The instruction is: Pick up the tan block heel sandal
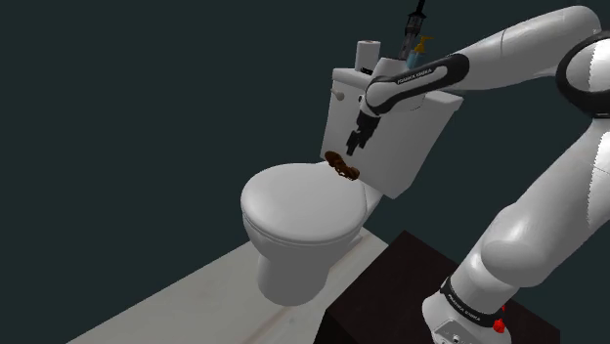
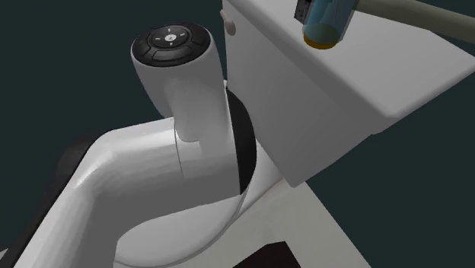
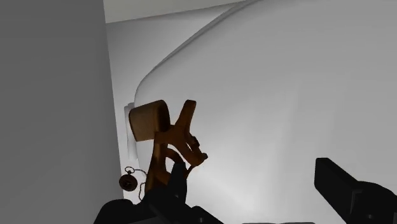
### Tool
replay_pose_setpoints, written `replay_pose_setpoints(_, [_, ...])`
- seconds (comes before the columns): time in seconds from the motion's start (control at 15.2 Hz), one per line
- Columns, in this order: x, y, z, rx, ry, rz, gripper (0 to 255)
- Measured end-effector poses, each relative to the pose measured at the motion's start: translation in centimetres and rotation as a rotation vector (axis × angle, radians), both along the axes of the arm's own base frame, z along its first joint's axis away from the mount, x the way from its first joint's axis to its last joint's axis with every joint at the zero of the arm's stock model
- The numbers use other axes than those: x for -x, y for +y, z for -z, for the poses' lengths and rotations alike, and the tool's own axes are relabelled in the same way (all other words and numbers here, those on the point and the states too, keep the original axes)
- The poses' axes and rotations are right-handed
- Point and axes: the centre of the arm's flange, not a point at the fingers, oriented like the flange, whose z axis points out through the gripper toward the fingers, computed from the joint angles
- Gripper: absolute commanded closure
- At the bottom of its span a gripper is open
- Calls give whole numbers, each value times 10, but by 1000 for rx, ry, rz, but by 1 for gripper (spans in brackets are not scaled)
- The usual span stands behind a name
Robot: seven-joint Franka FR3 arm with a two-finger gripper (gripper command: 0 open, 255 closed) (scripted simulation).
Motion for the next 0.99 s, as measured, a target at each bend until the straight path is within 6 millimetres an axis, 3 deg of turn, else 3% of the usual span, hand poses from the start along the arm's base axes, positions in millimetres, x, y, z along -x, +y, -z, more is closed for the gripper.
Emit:
replay_pose_setpoints(0.79, [-105,-75,81,29,-28,25,0])
replay_pose_setpoints(0.99, [-114,-81,95,32,-30,27,0])
